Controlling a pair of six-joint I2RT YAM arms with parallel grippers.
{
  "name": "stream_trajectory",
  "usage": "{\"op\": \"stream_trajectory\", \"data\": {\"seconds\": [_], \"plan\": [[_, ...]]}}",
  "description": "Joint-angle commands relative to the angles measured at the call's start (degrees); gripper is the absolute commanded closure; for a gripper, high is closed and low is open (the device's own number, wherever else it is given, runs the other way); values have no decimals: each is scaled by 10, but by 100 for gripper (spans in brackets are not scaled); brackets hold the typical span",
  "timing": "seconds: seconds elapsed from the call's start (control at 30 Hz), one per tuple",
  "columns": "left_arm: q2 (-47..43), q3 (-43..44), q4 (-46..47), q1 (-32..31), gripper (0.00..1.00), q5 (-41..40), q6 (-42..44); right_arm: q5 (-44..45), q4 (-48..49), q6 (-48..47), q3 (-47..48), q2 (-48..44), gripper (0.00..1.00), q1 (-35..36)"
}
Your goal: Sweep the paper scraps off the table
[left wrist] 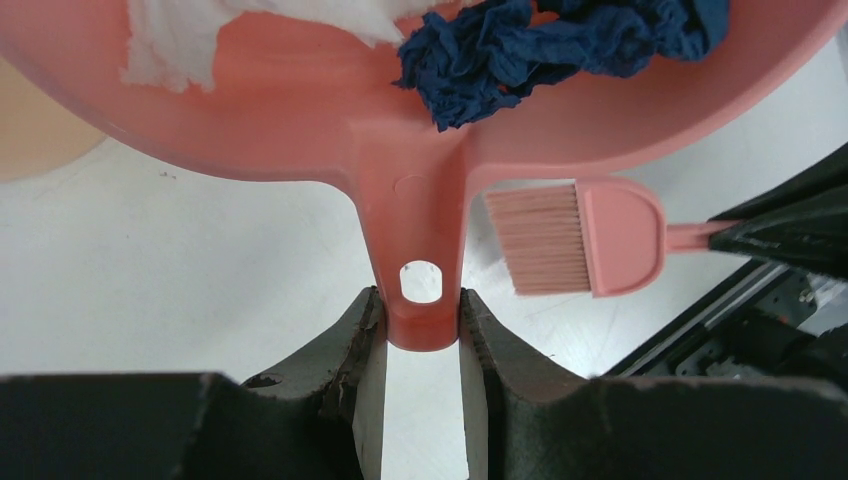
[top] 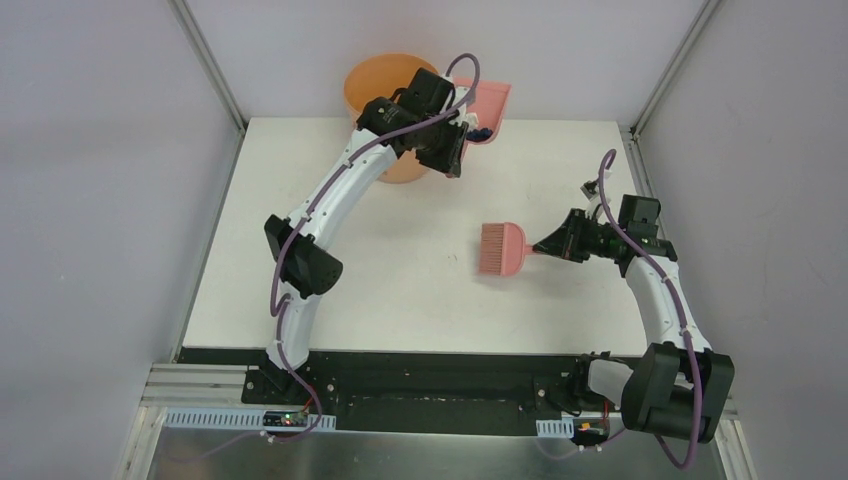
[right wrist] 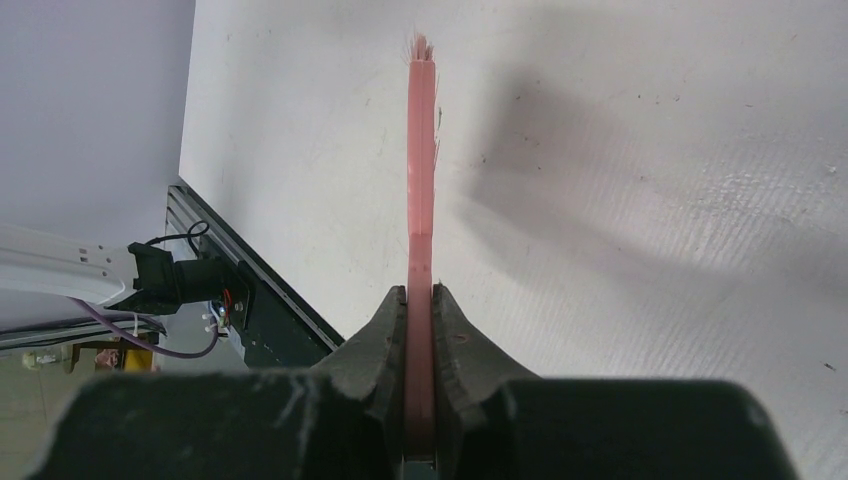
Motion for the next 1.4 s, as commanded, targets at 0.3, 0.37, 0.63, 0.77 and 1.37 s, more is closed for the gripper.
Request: {"op": "stream_trajectory", "data": {"seconds": [0.3,0.37,0.63,0.77,1.37], "plan": [[-38,-57,259,106,100,165,-205,-28,20,-12,7,-6,100,-18],[-41,-81,324,121,100,196,-247,-30,19,-13,7,-8,100,-22],[-64,-241,672,165,100,306,-478,-36,15,-16,10,-9,100,-28],[-56,-365,967,176,100,314,-680,-40,12,-17,10,-10,100,-31],[96,-416,1498,183,100,135,-1116,-45,10,-17,10,-8,100,-37]]}}
